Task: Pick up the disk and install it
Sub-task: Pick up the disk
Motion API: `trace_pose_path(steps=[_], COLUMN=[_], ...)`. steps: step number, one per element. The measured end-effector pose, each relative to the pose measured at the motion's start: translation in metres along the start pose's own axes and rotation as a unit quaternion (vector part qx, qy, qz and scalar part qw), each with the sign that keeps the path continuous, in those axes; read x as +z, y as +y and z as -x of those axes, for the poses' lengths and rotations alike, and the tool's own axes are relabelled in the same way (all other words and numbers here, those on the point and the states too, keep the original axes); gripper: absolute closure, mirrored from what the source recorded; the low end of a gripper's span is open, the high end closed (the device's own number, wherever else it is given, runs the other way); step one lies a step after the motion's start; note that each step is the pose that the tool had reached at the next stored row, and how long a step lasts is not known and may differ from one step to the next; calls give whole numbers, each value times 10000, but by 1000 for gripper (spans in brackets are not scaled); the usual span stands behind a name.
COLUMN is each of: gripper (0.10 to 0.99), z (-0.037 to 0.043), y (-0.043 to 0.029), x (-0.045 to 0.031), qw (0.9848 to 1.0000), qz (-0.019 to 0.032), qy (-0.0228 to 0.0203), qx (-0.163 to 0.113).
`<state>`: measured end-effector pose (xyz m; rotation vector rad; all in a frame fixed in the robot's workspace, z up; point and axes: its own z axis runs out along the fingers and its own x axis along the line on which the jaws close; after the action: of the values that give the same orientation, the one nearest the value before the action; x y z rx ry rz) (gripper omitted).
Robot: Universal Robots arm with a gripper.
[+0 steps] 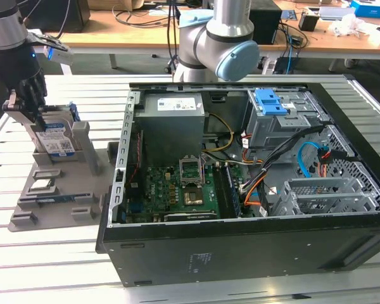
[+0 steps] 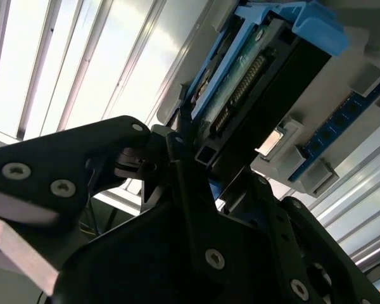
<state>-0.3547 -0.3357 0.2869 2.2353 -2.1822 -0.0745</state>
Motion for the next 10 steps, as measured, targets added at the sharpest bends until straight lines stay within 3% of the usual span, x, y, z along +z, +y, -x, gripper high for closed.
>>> trace_pose_path(steps=[1,2,10], gripper=[667,722,722], z=[0,0,2], y=[0,-1,0], x=[1,1,-9], qw=[10000,10000,10000], qz=[-1,-1,-1], qy=[0,2,5], qx=[0,0,0])
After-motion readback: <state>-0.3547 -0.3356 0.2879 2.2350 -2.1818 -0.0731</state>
